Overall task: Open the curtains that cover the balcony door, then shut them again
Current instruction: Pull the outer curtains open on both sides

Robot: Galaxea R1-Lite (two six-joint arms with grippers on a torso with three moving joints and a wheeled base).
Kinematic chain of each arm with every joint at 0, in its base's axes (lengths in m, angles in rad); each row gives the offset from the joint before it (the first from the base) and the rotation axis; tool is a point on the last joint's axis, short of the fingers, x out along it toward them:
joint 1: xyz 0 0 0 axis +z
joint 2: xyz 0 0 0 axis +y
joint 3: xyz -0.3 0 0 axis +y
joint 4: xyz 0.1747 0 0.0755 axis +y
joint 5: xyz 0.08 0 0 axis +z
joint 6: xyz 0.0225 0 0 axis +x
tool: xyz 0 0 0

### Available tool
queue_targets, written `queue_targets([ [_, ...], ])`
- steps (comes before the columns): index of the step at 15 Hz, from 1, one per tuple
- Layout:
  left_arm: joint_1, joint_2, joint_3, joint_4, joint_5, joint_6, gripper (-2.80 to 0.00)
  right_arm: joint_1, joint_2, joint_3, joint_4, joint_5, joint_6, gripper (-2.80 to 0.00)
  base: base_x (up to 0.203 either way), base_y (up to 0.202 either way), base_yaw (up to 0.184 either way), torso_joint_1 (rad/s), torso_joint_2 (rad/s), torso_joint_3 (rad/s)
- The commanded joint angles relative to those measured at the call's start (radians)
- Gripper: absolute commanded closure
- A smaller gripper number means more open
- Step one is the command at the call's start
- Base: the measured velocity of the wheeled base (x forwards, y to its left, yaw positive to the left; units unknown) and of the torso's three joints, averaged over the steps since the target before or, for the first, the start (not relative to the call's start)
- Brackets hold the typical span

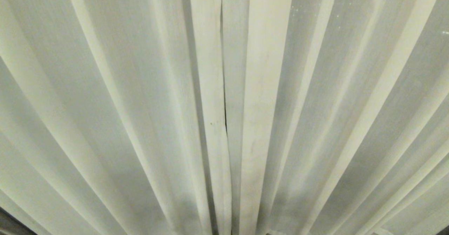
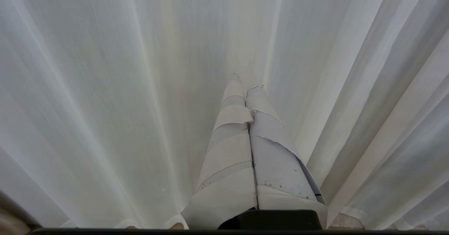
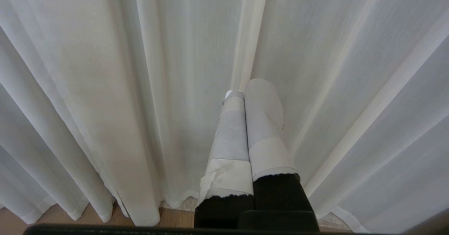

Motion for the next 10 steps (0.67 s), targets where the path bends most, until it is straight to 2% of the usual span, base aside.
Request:
queue_targets([
  [1, 0.001, 0.0, 0.0, 0.0, 0.001, 0.0, 0.0, 0.0, 0.002, 0.0, 0.0, 0.001, -0.001, 0.0, 0.0, 0.0, 0.0, 0.0, 0.0, 0.0],
  [10, 0.001, 0.0, 0.0, 0.0, 0.0, 0.0, 0.0, 0.0, 0.002, 0.0, 0.0, 0.001, -0.001, 0.0, 0.0, 0.0, 0.0, 0.0, 0.0, 0.0],
])
